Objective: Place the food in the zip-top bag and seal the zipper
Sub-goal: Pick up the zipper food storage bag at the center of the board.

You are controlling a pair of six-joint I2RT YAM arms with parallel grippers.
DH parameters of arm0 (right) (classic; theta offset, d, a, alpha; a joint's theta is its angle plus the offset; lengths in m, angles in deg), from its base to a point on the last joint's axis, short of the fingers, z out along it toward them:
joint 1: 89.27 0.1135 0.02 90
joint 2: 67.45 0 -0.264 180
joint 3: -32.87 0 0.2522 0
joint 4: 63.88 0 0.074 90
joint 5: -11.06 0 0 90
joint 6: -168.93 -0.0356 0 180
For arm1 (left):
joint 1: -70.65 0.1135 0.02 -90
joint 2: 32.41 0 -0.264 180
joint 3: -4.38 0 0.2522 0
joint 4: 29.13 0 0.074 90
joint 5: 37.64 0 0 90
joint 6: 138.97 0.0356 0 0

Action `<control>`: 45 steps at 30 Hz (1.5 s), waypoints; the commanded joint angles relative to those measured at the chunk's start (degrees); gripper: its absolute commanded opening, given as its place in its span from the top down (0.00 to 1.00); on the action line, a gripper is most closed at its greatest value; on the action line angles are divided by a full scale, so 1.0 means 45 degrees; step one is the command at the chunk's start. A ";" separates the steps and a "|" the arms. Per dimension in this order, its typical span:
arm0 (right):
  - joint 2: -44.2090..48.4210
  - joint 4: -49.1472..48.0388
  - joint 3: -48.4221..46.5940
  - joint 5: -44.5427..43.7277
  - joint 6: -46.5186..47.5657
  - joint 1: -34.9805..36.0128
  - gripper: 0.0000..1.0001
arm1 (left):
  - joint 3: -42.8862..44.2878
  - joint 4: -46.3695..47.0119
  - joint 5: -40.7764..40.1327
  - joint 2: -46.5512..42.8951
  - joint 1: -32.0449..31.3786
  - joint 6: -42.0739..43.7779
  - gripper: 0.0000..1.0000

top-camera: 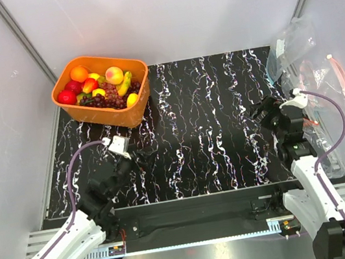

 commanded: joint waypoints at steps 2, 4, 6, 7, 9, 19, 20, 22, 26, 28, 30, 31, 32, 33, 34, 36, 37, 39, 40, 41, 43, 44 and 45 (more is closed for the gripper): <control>0.0113 0.2217 -0.1592 -0.1995 0.1034 0.0046 0.00 | 0.0187 0.1185 0.0579 0.0328 0.0025 0.0075 0.01; -0.0452 0.3219 -0.2978 -0.3169 0.1345 0.0046 0.00 | 0.0343 0.1147 0.0598 0.0524 0.0006 0.0016 0.01; -0.1230 0.3845 -0.4030 -0.4479 0.2375 0.0046 0.00 | 0.0461 0.1030 0.0598 0.0837 0.0006 -0.0003 0.01; -0.1545 0.4119 -0.4385 -0.5063 0.2343 0.0046 0.00 | 0.0519 0.1029 0.0579 0.0876 0.0006 -0.0061 0.01; -0.2441 0.4766 -0.5126 -0.6298 0.2185 0.0046 0.00 | 0.0540 0.0971 0.0540 0.0955 0.0025 -0.0159 0.01; -0.6059 0.5706 -0.8470 -1.0559 0.3904 -0.0987 0.00 | 0.0247 0.1400 0.0833 0.1189 -0.0013 -0.0531 0.01; -0.6079 0.5414 -0.8509 -1.0268 0.3944 -0.1299 0.00 | 0.0227 0.1458 0.0833 0.1325 0.0006 -0.0550 0.01; -0.6216 0.5352 -0.8840 -0.9876 0.3984 -0.2136 0.00 | 0.0169 0.1595 0.0852 0.1443 0.0006 -0.0609 0.01; -0.6528 0.5254 -0.9640 -0.8667 0.4237 -0.3194 0.00 | 0.0071 0.1985 0.1182 0.1813 0.0006 -0.0706 0.01; -0.6879 0.5235 -0.9837 -0.8158 0.4296 -0.3605 0.00 | 0.0013 0.2298 0.1300 0.2028 0.0006 -0.0726 0.01; -0.7268 0.5003 -1.0071 -0.7785 0.4625 -0.3938 0.00 | 0.0090 0.2377 0.1340 0.2418 0.0006 -0.0726 0.01; -0.7406 0.4846 -1.0111 -0.7765 0.4841 -0.3977 0.00 | 0.0148 0.2377 0.1340 0.2516 -0.0013 -0.0707 0.01; -0.7543 0.4555 -1.0285 -0.7881 0.5036 -0.4036 0.00 | 0.0149 0.2416 0.1379 0.2653 -0.0013 -0.0707 0.01; -0.7854 0.4455 -1.0403 -0.7901 0.5348 -0.4075 0.00 | 0.0149 0.2455 0.1322 0.2693 0.0006 -0.0687 0.01; -0.8012 0.4319 -1.0501 -0.7843 0.5544 -0.4133 0.00 | 0.0110 0.2494 0.1282 0.2713 -0.0013 -0.0648 0.01; -0.8421 0.3558 -1.0580 -0.7842 0.6322 -0.4231 0.00 | 0.0071 0.2572 0.1185 0.2752 0.0006 -0.0629 0.01; -0.8617 0.3381 -1.0638 -0.7881 0.6540 -0.4290 0.00 | 0.0052 0.2572 0.1126 0.2791 0.0006 -0.0609 0.01; -0.9200 0.3087 -1.0910 -0.7980 0.7008 -0.4465 0.00 | 0.0071 0.2495 0.1087 0.2908 -0.0013 -0.0589 0.01; -0.9398 0.3087 -1.1028 -0.7883 0.7436 -0.4543 0.00 | 0.0071 0.2475 0.1009 0.2985 0.0006 -0.0570 0.01; -0.9612 0.3125 -1.1126 -0.7398 0.7634 -0.4621 0.00 | 0.0052 0.2474 0.0989 0.3025 0.0006 -0.0570 0.01; -1.0179 0.2912 -1.1341 -0.7315 0.8123 -0.4777 0.00 | 0.0070 0.2455 0.0950 0.3258 0.0006 -0.0551 0.01; -1.0374 0.2698 -1.1419 -0.7335 0.8240 -0.4836 0.00 | 0.0110 0.2474 0.0950 0.3376 -0.0013 -0.0570 0.01; -1.0686 0.2638 -1.1478 -0.7219 0.8493 -0.4914 0.00 | 0.0129 0.2513 0.0950 0.3512 -0.0013 -0.0570 0.01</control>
